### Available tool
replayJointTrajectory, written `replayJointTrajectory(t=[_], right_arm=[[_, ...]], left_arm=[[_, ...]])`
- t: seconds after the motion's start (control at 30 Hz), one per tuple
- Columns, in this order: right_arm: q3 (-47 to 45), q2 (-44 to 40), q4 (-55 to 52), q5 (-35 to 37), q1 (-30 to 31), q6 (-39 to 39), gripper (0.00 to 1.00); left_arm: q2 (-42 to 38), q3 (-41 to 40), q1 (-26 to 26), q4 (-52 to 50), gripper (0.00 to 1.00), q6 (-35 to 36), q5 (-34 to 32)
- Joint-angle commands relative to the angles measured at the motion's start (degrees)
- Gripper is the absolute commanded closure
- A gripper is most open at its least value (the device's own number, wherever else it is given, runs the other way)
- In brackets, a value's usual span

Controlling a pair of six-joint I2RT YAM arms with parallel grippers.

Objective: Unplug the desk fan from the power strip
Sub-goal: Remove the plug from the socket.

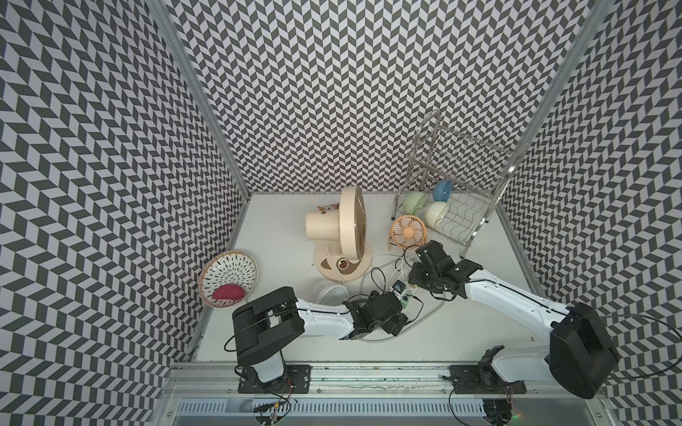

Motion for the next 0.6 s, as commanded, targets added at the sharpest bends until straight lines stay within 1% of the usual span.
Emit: replayJointTrajectory(t=[0.0, 0.07, 0.17, 0.27, 0.33, 0.4, 0.47, 0.57], right_arm=[[0.62, 1.36, 2.21, -0.47, -0.22, 1.55, 0.44], [0.62, 1.70, 2.30, -0.16, -0.17, 2.22, 0.46], [0.74, 2.17, 2.48, 0.38, -0.20, 3.11, 0.49], [0.93, 2.69, 2.69, 0.25, -0.17, 3.28, 0.51], [1.02, 2.84, 2.74, 0.15, -0.22, 3.28, 0.51], [0.94, 2.79, 2.70, 0.23, -0.20, 2.97, 0.51], [0.93, 2.77, 2.78, 0.48, -0.22, 2.52, 0.52], [0.93, 3.07, 3.32, 0.20, -0.20, 2.14, 0.53]], left_arm=[[-0.03, -1.24, 0.21, -2.30, 0.03, 1.46, -1.87], [0.31, -0.91, 0.06, -2.24, 0.02, 1.60, -1.91], [0.84, -0.42, -0.10, -2.21, 0.05, 1.73, -2.38], [-0.66, -1.15, -0.29, -1.20, 0.06, 1.61, -3.02], [-3.77, -2.78, -0.44, 0.67, 0.03, 1.09, -3.10], [-8.78, -4.58, -0.41, 2.76, 0.00, 0.03, -2.78], [-13.52, -6.69, 0.52, 4.25, 0.00, -1.68, -1.62], [-16.50, -8.01, 3.06, 4.59, 0.00, -4.14, 1.98]])
